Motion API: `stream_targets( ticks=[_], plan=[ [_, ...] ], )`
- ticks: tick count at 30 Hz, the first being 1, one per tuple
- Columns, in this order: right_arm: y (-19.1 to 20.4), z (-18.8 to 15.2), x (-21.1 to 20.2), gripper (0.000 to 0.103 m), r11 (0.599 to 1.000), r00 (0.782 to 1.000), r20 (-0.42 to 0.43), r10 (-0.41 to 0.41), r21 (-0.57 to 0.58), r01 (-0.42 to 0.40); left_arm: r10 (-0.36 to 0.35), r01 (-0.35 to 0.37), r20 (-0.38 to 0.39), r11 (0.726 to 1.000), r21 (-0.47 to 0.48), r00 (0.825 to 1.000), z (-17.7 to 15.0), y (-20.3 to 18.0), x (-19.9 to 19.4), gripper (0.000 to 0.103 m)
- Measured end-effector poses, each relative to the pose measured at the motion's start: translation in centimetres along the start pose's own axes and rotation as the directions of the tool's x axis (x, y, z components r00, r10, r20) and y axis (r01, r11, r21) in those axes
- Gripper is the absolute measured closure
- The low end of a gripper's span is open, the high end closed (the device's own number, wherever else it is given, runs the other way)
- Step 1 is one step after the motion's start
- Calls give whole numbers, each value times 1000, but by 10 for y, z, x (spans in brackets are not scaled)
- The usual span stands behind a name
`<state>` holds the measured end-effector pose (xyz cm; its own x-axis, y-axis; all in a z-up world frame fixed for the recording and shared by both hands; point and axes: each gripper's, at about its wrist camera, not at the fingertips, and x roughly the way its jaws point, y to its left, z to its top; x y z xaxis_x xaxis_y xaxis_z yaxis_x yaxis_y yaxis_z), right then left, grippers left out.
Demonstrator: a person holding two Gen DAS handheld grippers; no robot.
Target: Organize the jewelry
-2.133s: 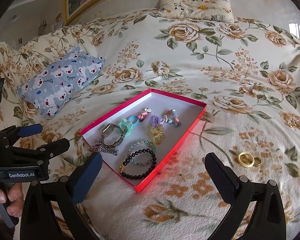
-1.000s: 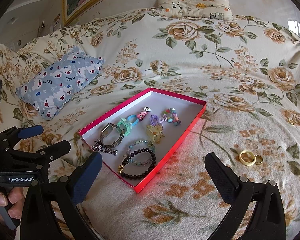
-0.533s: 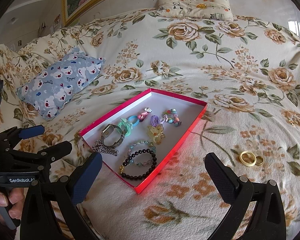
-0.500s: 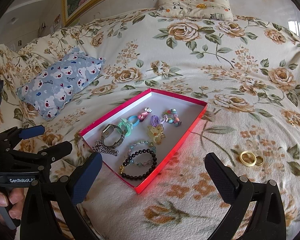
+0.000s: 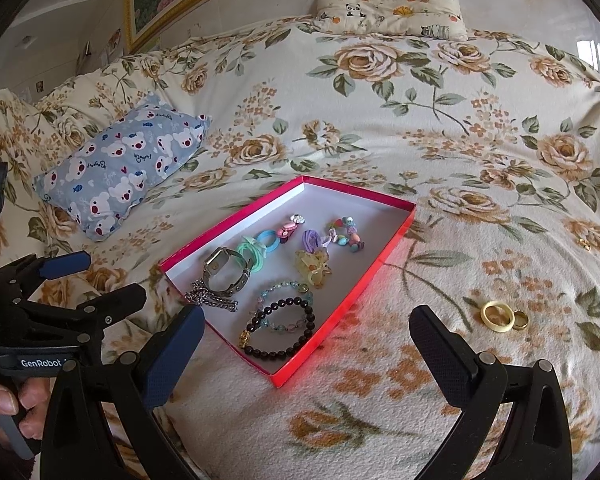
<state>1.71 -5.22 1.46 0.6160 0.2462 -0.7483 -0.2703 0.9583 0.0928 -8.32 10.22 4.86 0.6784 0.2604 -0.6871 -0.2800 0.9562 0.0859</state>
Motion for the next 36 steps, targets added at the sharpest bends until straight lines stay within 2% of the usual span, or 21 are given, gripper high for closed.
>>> stream_targets(
  ticks=[36],
  plan=[
    [0,-2,2,0,1000,1000,-8,6,11,-6,-9,9,-7,1000,8,1000,-1,3,6,1]
  ],
)
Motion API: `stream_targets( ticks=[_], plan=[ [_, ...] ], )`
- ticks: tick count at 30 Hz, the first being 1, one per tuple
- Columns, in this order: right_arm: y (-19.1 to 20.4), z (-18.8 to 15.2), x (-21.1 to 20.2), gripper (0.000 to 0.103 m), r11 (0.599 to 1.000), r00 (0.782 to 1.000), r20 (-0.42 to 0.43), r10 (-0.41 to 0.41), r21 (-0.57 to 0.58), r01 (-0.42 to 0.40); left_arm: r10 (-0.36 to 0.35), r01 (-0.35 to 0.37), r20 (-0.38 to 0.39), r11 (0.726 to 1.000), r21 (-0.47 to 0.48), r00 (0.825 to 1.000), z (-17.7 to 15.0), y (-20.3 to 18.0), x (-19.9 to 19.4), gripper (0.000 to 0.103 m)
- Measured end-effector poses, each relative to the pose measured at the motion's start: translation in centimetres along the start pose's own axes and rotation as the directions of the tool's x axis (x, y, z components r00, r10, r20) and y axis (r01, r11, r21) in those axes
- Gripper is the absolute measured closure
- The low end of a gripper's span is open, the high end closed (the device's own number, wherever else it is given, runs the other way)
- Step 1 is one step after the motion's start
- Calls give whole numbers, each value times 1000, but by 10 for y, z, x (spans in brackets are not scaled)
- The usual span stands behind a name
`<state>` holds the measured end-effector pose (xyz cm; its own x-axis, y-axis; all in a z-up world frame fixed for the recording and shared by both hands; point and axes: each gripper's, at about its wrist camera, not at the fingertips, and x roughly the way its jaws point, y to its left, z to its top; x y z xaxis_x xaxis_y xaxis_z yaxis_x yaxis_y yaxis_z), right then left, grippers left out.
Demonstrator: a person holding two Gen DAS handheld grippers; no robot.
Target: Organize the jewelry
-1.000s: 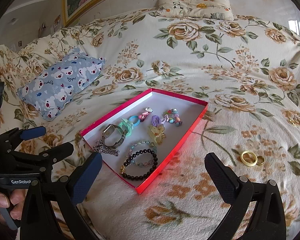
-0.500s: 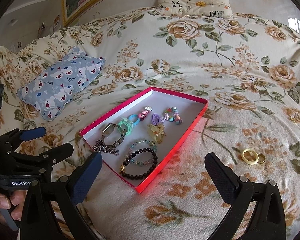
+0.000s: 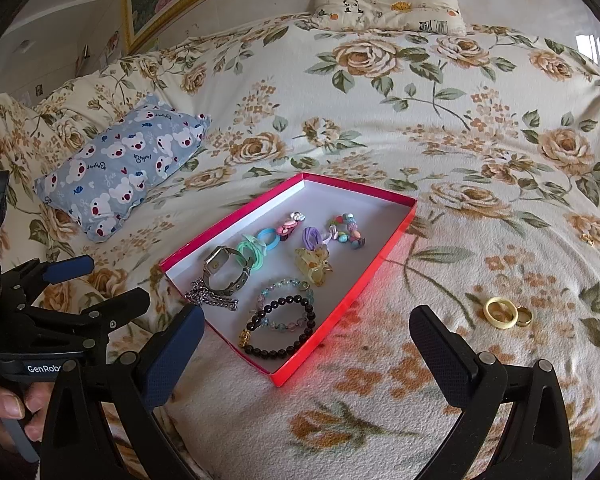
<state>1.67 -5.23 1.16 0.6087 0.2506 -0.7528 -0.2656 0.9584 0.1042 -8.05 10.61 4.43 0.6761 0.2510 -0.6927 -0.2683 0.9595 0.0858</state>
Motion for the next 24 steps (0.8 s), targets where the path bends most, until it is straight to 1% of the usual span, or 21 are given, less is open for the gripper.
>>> stream_targets(
  ticks=[15,24],
  plan=[
    [-4,-2,3,0,1000,1000,-12,-4,10,4,-10,10,-10,1000,-4,1000,3,-1,7,1],
    [-11,1,13,0,1000,999,-50,-11,20,12,-33,32,-44,999,-25,998,14,2,19,1]
  ],
)
